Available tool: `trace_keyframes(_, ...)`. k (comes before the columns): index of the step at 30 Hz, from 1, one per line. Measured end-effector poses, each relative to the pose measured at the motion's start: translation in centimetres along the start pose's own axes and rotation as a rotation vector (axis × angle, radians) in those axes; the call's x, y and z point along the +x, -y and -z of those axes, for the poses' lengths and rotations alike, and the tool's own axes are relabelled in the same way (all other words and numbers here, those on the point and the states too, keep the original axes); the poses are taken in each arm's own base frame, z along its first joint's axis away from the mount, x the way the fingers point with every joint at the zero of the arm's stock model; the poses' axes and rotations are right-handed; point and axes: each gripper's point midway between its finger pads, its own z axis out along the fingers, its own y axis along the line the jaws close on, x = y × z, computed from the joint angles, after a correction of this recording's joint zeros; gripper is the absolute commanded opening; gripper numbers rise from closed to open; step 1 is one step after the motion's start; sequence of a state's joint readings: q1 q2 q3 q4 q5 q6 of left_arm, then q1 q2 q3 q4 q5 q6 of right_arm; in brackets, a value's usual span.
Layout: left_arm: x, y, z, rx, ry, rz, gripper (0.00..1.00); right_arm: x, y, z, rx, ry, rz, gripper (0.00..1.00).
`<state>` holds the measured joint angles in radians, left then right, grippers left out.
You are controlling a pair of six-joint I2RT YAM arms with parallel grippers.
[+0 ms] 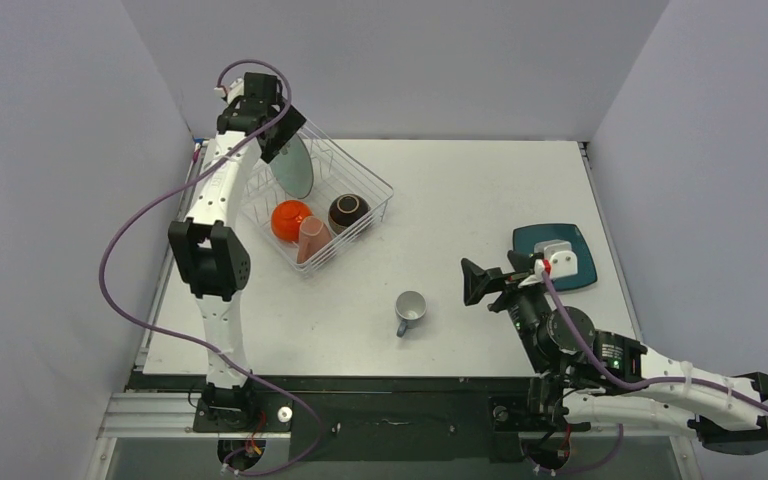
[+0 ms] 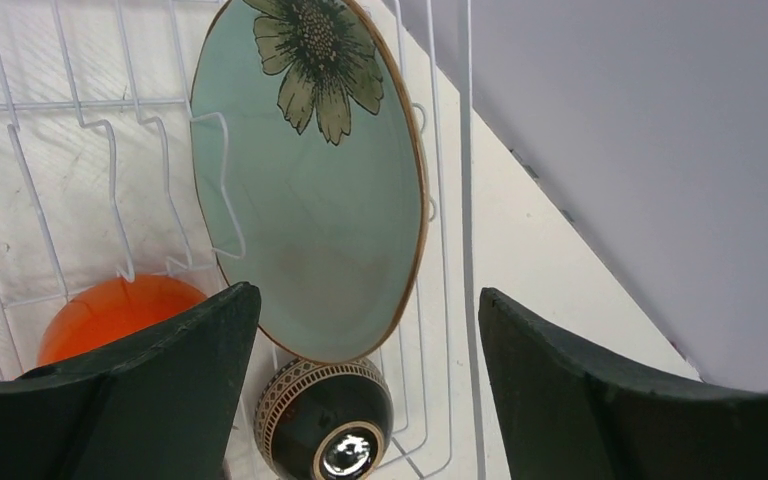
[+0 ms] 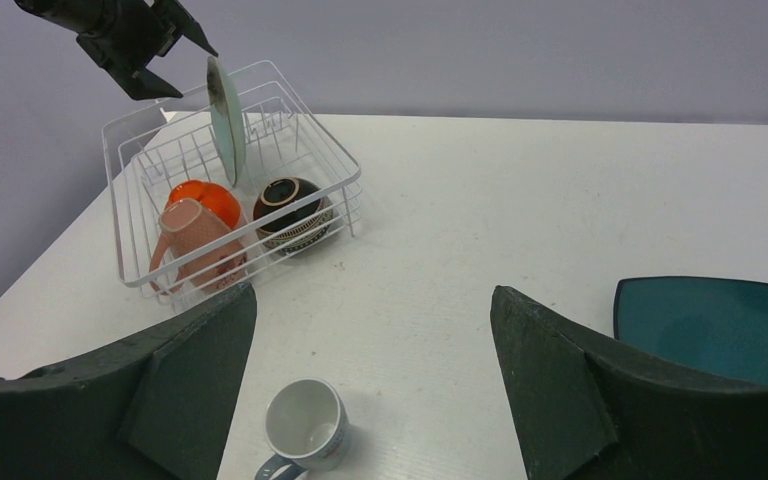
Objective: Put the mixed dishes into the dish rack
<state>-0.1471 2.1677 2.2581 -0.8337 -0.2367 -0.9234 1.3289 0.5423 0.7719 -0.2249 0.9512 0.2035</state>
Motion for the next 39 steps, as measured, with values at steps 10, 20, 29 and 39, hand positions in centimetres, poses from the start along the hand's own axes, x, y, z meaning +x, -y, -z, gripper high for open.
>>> trace_keyframes(10, -3.1, 0.8, 10.1, 0.192, 0.018, -0.059, 0.97, 1.8, -0.2, -1.8, 0.052, -0.045, 0.04, 0.84)
trace_keyframes(20, -0.4, 0.6, 22.5, 0.617, 0.03, -0.193, 0.96, 5.9, 8.8, -6.6, 0.355, -0.12, -0.233, 0.87)
trace_keyframes(29, 10.0, 1.4, 22.9, 0.766, -0.155, -0.426, 0.97, 14.3, 21.1, -3.3, 0.78, -0.242, -0.56, 0.85)
trace_keyframes(39, 13.1, 0.3, 23.3, 0.818, -0.17, -0.527, 0.97, 22.7, 26.8, 2.5, 1.012, -0.256, -0.878, 0.8)
